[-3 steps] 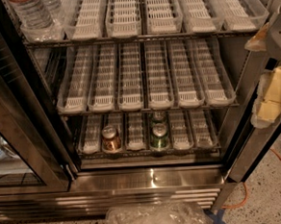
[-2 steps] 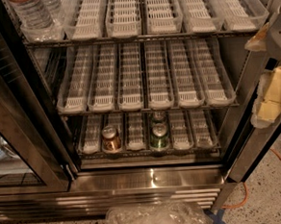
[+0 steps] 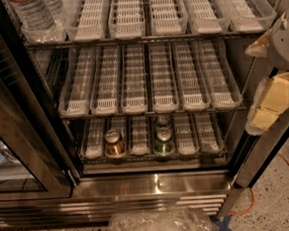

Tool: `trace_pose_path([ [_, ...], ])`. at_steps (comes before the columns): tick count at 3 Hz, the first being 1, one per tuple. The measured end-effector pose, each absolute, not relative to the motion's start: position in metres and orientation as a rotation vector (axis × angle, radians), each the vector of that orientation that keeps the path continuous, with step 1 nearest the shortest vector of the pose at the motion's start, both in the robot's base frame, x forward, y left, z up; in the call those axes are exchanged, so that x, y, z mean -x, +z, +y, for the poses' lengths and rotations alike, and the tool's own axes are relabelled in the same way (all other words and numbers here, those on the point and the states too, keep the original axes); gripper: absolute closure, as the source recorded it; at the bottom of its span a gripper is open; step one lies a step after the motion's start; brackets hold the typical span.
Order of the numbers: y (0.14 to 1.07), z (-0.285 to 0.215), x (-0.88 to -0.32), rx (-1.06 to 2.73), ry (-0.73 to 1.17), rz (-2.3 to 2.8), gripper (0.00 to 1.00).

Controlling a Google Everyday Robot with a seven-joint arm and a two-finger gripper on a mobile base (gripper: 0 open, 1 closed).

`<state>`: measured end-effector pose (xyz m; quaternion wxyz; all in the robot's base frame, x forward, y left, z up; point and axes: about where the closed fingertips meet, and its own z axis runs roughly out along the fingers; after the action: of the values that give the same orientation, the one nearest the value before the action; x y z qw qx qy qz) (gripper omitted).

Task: Pick green can from bottom shelf of fridge

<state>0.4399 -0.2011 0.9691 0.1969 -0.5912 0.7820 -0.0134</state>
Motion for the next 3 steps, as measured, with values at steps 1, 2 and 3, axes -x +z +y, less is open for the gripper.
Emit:
trace_pose_path([
  [1, 0.963, -0.187, -0.44, 1.584, 0.023, 2.141, 0.0],
  [2, 0.956, -0.165, -0.441, 1.49, 0.084, 2.08, 0.0],
  [3, 0.942, -0.141, -0.442, 1.371, 0.172, 2.008, 0.0],
])
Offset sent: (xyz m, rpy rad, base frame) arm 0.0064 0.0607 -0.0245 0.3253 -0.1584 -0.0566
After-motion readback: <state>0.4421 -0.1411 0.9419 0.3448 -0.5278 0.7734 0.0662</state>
